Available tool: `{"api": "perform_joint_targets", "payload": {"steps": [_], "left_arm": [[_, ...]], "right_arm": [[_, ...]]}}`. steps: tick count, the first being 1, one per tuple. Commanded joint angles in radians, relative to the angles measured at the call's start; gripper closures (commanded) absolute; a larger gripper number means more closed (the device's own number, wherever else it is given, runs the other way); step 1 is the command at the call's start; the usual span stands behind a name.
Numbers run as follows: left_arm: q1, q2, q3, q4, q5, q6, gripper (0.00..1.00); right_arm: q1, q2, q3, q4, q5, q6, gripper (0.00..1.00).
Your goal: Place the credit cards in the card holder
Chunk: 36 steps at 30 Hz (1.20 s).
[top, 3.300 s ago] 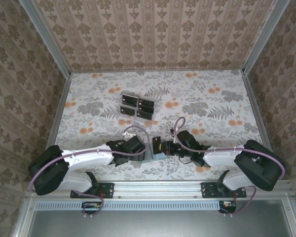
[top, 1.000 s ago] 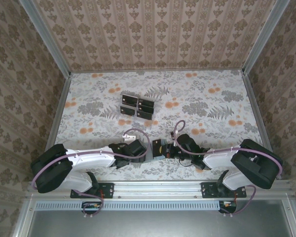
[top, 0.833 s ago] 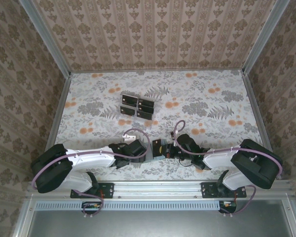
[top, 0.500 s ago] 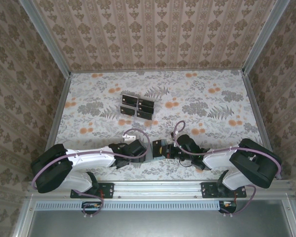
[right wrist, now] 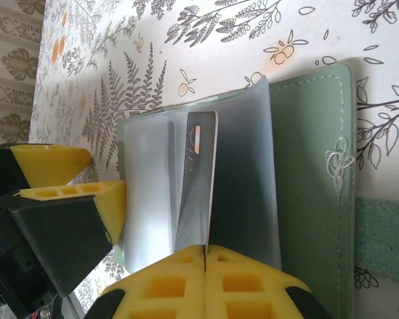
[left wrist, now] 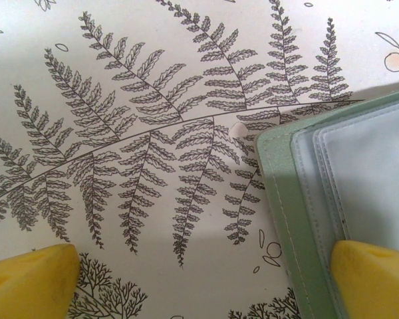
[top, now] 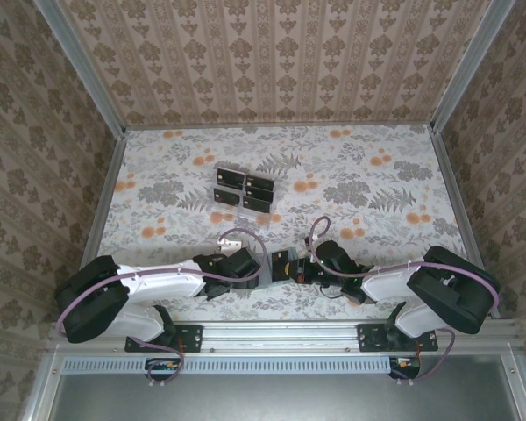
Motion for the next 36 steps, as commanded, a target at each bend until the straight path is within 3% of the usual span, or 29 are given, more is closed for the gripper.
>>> {"api": "perform_joint_targets", "payload": {"steps": [1, 19, 24, 36], "left_arm": [[-0.011, 0.010, -0.025, -0.067, -0.003, -0.015, 0.00], [-0.015, 0.012, -0.024, -0.075, -0.006, -0.019, 0.00], [-0.013, -0.003, 0.001, -0.149, -0.046, -0.013, 0.00], [-0.007, 0.032, 0.018, -0.185, -0.059, -0.021, 0.00]], "right_arm": [[-0.006, -0.005, -0.021, -0.029, 0.002, -0.033, 1.00], [-0.006, 0.077, -0.016, 0.049, -0.042, -0.030, 1.00], [-0.006, 0.093, -0.019, 0.069, -0.049, -0.021, 1.00], [-0.006, 0.064, -0.028, 0.047, -0.010, -0.007, 1.00]]}}
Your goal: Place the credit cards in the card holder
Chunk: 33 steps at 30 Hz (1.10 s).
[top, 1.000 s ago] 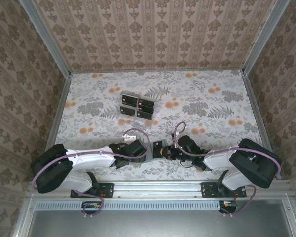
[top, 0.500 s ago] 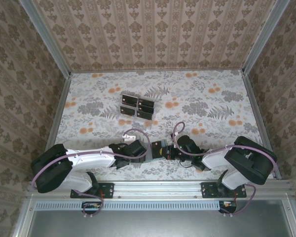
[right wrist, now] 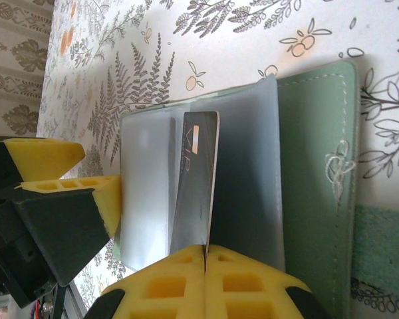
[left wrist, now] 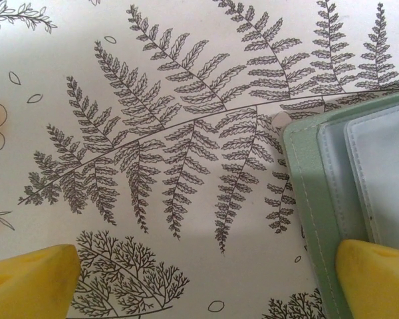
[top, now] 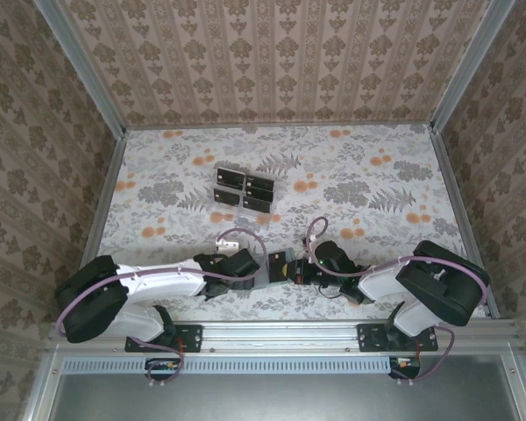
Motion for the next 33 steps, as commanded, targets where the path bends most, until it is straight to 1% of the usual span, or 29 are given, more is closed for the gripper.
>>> {"api": "perform_joint_targets", "payload": {"steps": [1, 12, 16, 20, 22, 26, 29, 33], "left_arm": [[-0.001, 0.031, -0.007, -0.084, -0.015, -0.008, 0.00], [-0.001, 0.028, -0.015, -0.082, -0.019, -0.008, 0.00], [0.007, 0.007, 0.009, -0.115, -0.040, 0.015, 0.00], [0.029, -0.042, 0.039, -0.147, -0.057, 0.048, 0.00], [0.039, -0.065, 0.052, -0.153, -0.061, 0.060, 0.00], [0.046, -0.086, 0.073, -0.117, -0.048, 0.095, 0.00], [0.044, -0.070, 0.079, -0.066, -0.030, 0.104, 0.00], [0.030, -0.029, 0.083, -0.026, -0.038, 0.088, 0.00]], "right_arm": [[0.000, -0.012, -0.020, -0.053, 0.031, 0.002, 1.00], [0.000, 0.017, -0.002, -0.029, 0.014, 0.001, 1.00], [-0.005, -0.017, 0.001, -0.032, -0.002, 0.006, 1.00], [-0.004, -0.105, 0.017, -0.106, -0.003, -0.004, 1.00], [-0.004, -0.175, 0.026, -0.162, 0.002, -0.020, 1.00], [-0.005, -0.258, 0.046, -0.267, 0.023, -0.054, 1.00], [-0.006, -0.272, 0.058, -0.302, 0.023, -0.074, 1.00], [-0.006, -0.238, 0.057, -0.286, 0.002, -0.077, 1.00]]}}
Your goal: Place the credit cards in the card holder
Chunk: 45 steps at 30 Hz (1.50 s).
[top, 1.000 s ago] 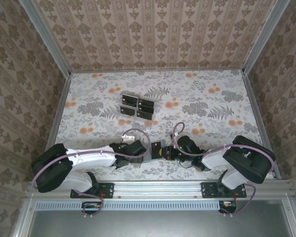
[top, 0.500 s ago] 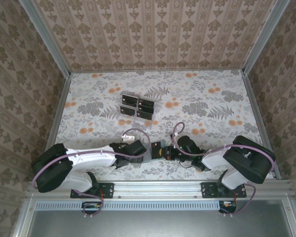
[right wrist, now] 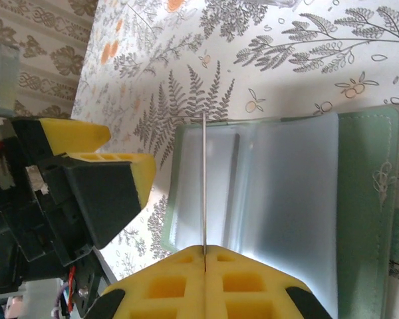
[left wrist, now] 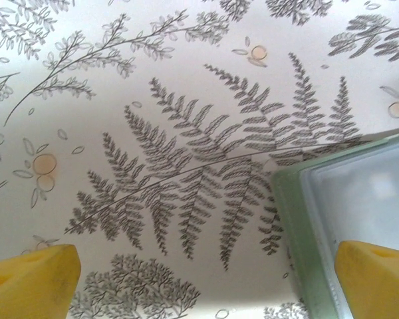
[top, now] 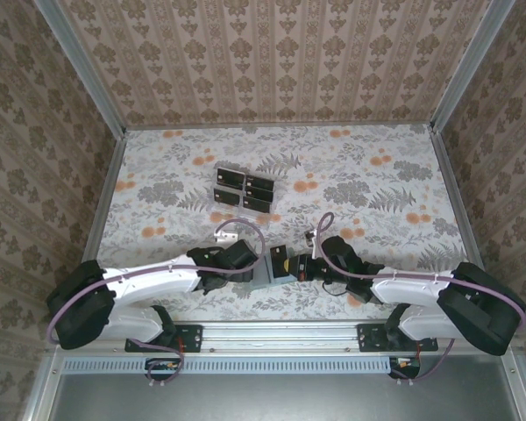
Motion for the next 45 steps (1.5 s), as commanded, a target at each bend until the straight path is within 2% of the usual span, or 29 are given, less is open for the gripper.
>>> {"api": "perform_joint_targets", "payload": {"steps": [1, 10, 23, 33, 37, 45], "left_arm": [[-0.009, 0.033, 0.018, 0.031, -0.014, 0.007, 0.00], [0.018, 0.009, 0.018, -0.017, -0.064, -0.020, 0.00], [0.126, 0.004, 0.069, 0.034, 0.009, 0.118, 0.00], [0.137, -0.007, 0.055, 0.044, 0.041, 0.136, 0.00], [0.129, -0.047, 0.021, 0.050, 0.045, 0.134, 0.00], [0.100, -0.075, -0.048, 0.080, 0.041, 0.117, 0.00]], "right_arm": [[-0.004, 0.029, 0.014, -0.027, -0.005, -0.028, 1.00], [0.032, 0.091, 0.005, 0.007, 0.004, 0.004, 1.00], [0.081, 0.151, 0.021, 0.030, 0.121, 0.084, 1.00], [0.113, 0.269, 0.041, 0.142, 0.131, 0.135, 1.00], [0.116, 0.204, 0.034, 0.109, 0.136, 0.129, 1.00], [0.115, -0.031, 0.037, -0.060, 0.206, 0.061, 1.00]]}}
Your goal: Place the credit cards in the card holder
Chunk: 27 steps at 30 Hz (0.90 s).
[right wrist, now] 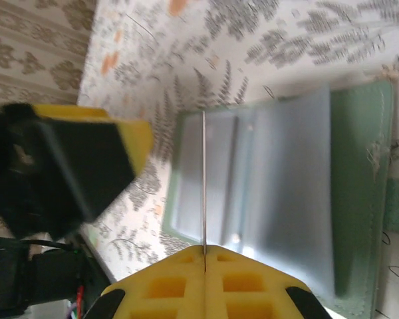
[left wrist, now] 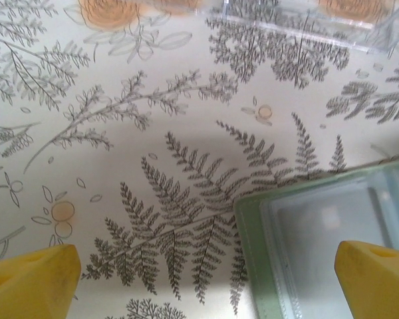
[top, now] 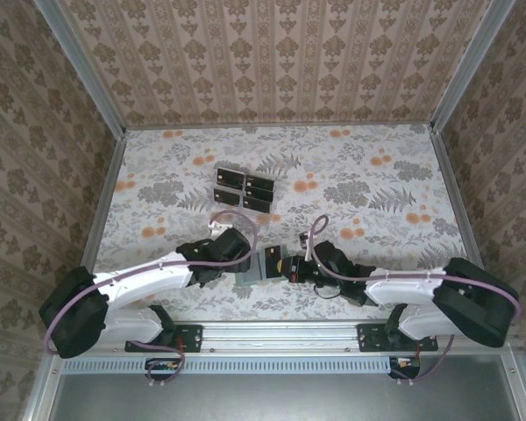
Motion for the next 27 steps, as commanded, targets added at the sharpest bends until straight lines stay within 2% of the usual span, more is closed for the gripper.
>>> {"api": "perform_joint_targets", "payload": {"steps": [1, 7, 27], "left_arm": [[-0.014, -0.014, -0.035, 0.018, -0.002, 0.001, 0.00], [-0.028, 0.001, -0.067, 0.059, 0.002, -0.017, 0.00], [-0.060, 0.032, -0.141, 0.075, -0.025, -0.099, 0.00]], "right_arm": [[0.005, -0.066, 0.002, -0.094, 0.066, -0.048, 1.00], [0.004, -0.078, -0.001, -0.069, 0.089, -0.073, 1.00], [0.004, 0.120, 0.036, 0.125, 0.032, -0.066, 1.00]]}}
